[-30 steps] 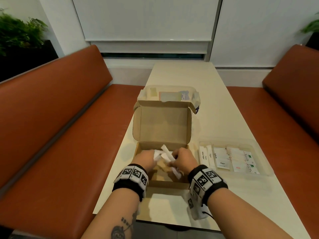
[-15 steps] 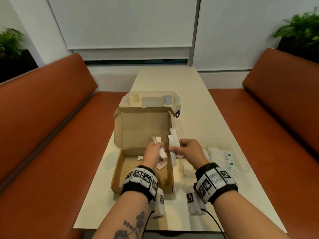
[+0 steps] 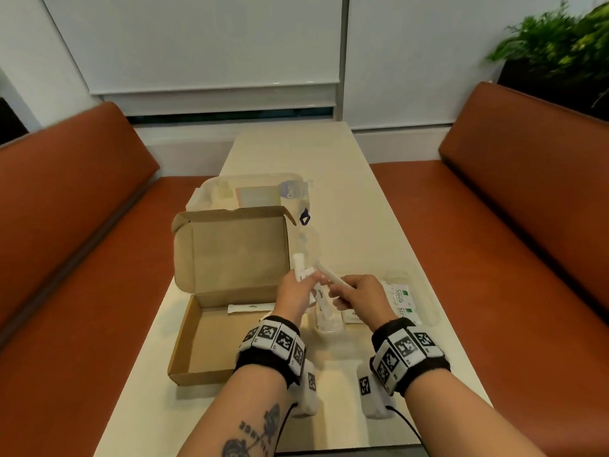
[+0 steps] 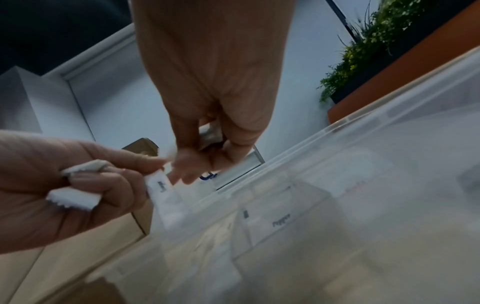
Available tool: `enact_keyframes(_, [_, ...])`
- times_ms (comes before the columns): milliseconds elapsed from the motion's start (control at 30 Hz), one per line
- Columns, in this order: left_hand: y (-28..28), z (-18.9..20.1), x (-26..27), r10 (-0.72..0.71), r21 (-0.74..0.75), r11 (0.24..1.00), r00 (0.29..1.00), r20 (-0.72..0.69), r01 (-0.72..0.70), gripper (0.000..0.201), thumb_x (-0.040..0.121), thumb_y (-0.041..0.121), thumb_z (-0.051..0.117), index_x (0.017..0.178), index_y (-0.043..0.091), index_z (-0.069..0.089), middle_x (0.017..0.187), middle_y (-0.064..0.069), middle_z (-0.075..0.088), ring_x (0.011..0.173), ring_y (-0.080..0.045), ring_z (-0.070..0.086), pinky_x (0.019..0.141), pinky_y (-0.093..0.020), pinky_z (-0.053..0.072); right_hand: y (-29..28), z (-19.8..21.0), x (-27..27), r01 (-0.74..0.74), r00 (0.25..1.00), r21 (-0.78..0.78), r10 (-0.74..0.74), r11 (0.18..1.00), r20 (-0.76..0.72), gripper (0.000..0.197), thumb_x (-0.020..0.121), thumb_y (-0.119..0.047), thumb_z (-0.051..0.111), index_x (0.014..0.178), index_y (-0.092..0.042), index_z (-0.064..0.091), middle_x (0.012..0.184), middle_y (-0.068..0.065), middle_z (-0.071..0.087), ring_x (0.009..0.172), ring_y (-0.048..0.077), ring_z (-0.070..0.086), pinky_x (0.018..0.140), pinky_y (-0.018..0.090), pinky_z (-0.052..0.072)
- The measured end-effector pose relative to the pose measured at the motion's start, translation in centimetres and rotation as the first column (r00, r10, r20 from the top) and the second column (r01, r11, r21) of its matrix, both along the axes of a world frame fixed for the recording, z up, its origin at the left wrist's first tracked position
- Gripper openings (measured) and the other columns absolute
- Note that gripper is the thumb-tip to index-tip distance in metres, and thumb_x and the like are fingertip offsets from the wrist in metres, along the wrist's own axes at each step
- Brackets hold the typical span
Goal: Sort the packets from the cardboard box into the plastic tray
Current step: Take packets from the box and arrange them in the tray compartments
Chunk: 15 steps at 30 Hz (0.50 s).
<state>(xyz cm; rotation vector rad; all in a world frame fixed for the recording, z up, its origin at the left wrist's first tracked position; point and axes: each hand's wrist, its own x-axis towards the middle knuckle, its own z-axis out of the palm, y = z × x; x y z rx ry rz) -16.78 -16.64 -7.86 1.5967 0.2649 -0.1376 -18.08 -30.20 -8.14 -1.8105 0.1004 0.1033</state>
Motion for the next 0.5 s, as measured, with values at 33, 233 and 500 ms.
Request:
enact_keyframes(33, [-0.1,0.0,0.1,0.022,-0.024,0.999,1.0,-0.011,-0.022,0.01,0.094,0.016,0.055,0.099,0.011,0.062,0.078,-0.001,0.066,0.064,-0.011,0.054,0.055,-0.023,0.045,-0.3,-0.1,0.2,0.012,1.0,-0.041,-0.012,0.999,0.011,0.013,0.086,-0.006,0.062,0.086,-0.01,0.074,0.062,-0.001,0.061,0.05,0.006,0.052,0.049,0.009,0.042])
enact_keyframes(233, [-0.6,0.3,0.8,0.054,-0.144,0.988,0.996,-0.071,-0.064,0.04,0.091,0.045,0.057,0.092,0.006,0.064,0.066,-0.003,0.058,0.052,-0.011,0.049,0.044,-0.019,0.038,-1.2,0.1,1.1,-0.006,0.985,-0.226,0.044,0.974,0.164,0.031,0.088,-0.004,0.06,0.114,-0.018,0.068,0.091,-0.007,0.058,0.082,0.001,0.05,0.068,-0.002,0.035])
enact_keyframes(500, [-0.7,-0.5,0.9,0.019,-0.145,0.989,1.0,-0.014,-0.021,0.009,0.084,0.02,0.07,0.082,0.014,0.064,0.067,0.003,0.059,0.062,-0.012,0.055,0.061,-0.025,0.046,-2.7,0.7,1.7,0.014,0.992,-0.091,-0.002,0.996,0.124,0.046,0.082,0.008,0.049,0.112,-0.02,0.069,0.092,-0.003,0.061,0.072,0.002,0.055,0.062,0.004,0.043])
